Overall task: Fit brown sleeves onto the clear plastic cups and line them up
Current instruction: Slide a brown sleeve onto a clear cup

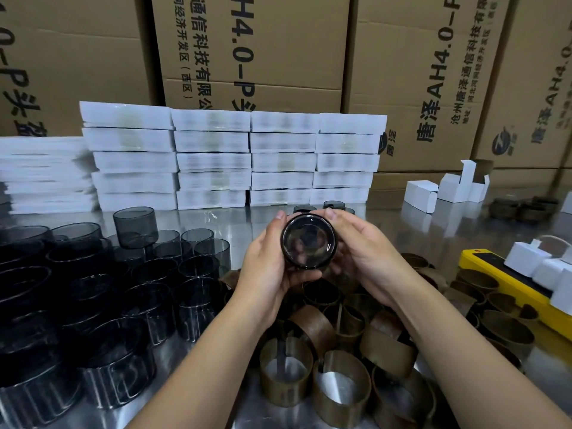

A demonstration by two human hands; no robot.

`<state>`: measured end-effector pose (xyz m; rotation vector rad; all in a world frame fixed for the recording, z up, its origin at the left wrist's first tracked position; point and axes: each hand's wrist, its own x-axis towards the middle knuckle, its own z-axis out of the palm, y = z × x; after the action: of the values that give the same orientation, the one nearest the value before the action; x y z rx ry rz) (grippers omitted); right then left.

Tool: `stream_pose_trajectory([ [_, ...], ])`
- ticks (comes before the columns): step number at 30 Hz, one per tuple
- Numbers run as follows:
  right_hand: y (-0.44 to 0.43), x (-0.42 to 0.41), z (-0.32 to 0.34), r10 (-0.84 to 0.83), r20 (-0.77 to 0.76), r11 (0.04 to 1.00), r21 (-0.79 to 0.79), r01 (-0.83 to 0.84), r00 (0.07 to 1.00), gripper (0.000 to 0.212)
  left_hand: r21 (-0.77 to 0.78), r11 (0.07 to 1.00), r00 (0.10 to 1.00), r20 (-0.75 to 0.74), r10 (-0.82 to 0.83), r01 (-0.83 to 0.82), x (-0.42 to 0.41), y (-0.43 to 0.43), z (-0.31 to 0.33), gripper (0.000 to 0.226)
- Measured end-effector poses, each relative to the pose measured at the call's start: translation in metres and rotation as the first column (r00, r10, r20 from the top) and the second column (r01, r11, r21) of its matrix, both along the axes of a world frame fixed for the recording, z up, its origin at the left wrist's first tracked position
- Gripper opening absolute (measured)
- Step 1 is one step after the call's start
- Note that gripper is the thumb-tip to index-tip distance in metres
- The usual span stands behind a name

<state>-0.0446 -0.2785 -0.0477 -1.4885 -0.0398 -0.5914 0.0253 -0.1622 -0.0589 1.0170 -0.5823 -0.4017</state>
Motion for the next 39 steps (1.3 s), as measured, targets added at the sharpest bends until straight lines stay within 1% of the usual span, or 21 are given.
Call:
stream_pose_trajectory([
  [4, 0.000, -0.001, 0.001, -0.013, -0.026, 0.999, -0.044, 0.012, 1.000, 0.038, 0.010, 1.000, 1.000, 0.003, 0.018, -0.018, 0.000, 0.002, 0.000, 0.038],
  [7, -0.001, -0.002, 0.001, -0.047, -0.060, 0.996, -0.076, 0.042, 0.997, 0.035, 0.008, 1.000, 1.000, 0.001, 0.016, -0.016, -0.002, 0.002, 0.000, 0.042],
  [9, -0.001, -0.002, 0.002, -0.056, -0.064, 0.995, -0.084, 0.050, 0.996, 0.039, 0.004, 1.000, 1.000, 0.006, 0.010, -0.010, -0.003, 0.003, 0.001, 0.047],
  [11, 0.000, -0.002, 0.002, -0.056, -0.072, 0.995, -0.087, 0.050, 0.996, 0.043, 0.005, 1.000, 1.000, 0.002, 0.011, -0.011, -0.004, 0.003, 0.000, 0.047],
  [17, 0.002, -0.003, 0.003, -0.066, -0.050, 0.994, -0.086, 0.062, 0.997, 0.047, -0.013, 0.999, 0.999, -0.013, 0.050, -0.051, -0.003, 0.003, -0.001, 0.037],
  [21, 0.002, -0.003, 0.004, -0.082, -0.047, 0.991, -0.106, 0.077, 0.996, 0.051, -0.038, 0.996, 0.997, -0.028, 0.078, -0.079, -0.003, 0.002, -0.001, 0.035],
  [24, 0.002, -0.006, 0.004, -0.078, -0.042, 0.989, -0.125, 0.073, 0.996, 0.053, -0.031, 0.995, 0.993, -0.066, 0.095, -0.097, -0.003, 0.003, 0.000, 0.036],
  [27, -0.002, -0.008, 0.005, -0.052, -0.033, 0.997, -0.063, 0.049, 0.998, 0.051, -0.005, 0.992, 0.991, -0.059, 0.123, -0.124, -0.003, 0.002, -0.002, 0.034],
  [28, -0.004, -0.009, 0.006, -0.059, -0.023, 0.998, -0.033, 0.058, 0.998, 0.051, 0.010, 0.987, 0.987, -0.026, 0.161, -0.160, -0.004, 0.001, -0.004, 0.030],
  [29, -0.007, -0.010, 0.009, -0.082, -0.010, 0.997, -0.006, 0.082, 0.997, 0.054, 0.033, 0.975, 0.975, 0.038, 0.220, -0.222, -0.006, -0.001, -0.008, 0.025],
  [30, -0.011, -0.012, 0.015, -0.123, 0.003, 0.992, 0.015, 0.123, 0.992, 0.059, 0.061, 0.948, 0.944, 0.137, 0.301, -0.311, -0.010, -0.001, -0.012, 0.020],
  [31, -0.015, -0.013, 0.023, -0.170, 0.021, 0.985, 0.019, 0.169, 0.985, 0.061, 0.079, 0.913, 0.893, 0.260, 0.368, -0.400, -0.015, 0.000, -0.014, 0.016],
  [32, -0.020, -0.014, 0.033, -0.220, 0.040, 0.975, 0.005, 0.220, 0.975, 0.058, 0.086, 0.883, 0.824, 0.410, 0.392, -0.462, -0.022, 0.002, -0.014, 0.015],
  [33, -0.025, -0.015, 0.043, -0.266, 0.055, 0.963, -0.036, 0.268, 0.962, 0.050, 0.083, 0.875, 0.741, 0.574, 0.349, -0.476, -0.030, 0.007, -0.012, 0.018],
  [34, -0.029, -0.011, 0.054, -0.309, 0.061, 0.945, -0.094, 0.313, 0.949, 0.040, 0.070, 0.883, 0.630, 0.727, 0.273, -0.464, -0.035, 0.013, -0.010, 0.024],
  [35, -0.035, -0.004, 0.064, -0.346, 0.068, 0.922, -0.161, 0.352, 0.936, 0.028, 0.057, 0.894, 0.491, 0.850, 0.190, -0.444, -0.037, 0.020, -0.007, 0.026],
  [36, -0.038, 0.005, 0.073, -0.373, 0.065, 0.899, -0.220, 0.378, 0.926, 0.016, 0.016, 0.905, 0.328, 0.935, 0.138, -0.426, -0.037, 0.029, -0.005, 0.025],
  [37, -0.041, 0.017, 0.079, -0.383, 0.047, 0.882, -0.279, 0.381, 0.922, 0.008, -0.038, 0.917, 0.180, 0.976, 0.118, -0.398, -0.035, 0.039, -0.004, 0.024],
  [38, -0.042, 0.031, 0.083, -0.383, 0.010, 0.870, -0.331, 0.365, 0.924, 0.006, -0.071, 0.930, 0.069, 0.992, 0.103, -0.360, -0.031, 0.048, -0.004, 0.024],
  [39, -0.043, 0.045, 0.083, -0.374, -0.040, 0.862, -0.383, 0.331, 0.927, 0.004, -0.053, 0.946, -0.011, 0.999, 0.052, -0.318, -0.026, 0.056, -0.005, 0.025],
])
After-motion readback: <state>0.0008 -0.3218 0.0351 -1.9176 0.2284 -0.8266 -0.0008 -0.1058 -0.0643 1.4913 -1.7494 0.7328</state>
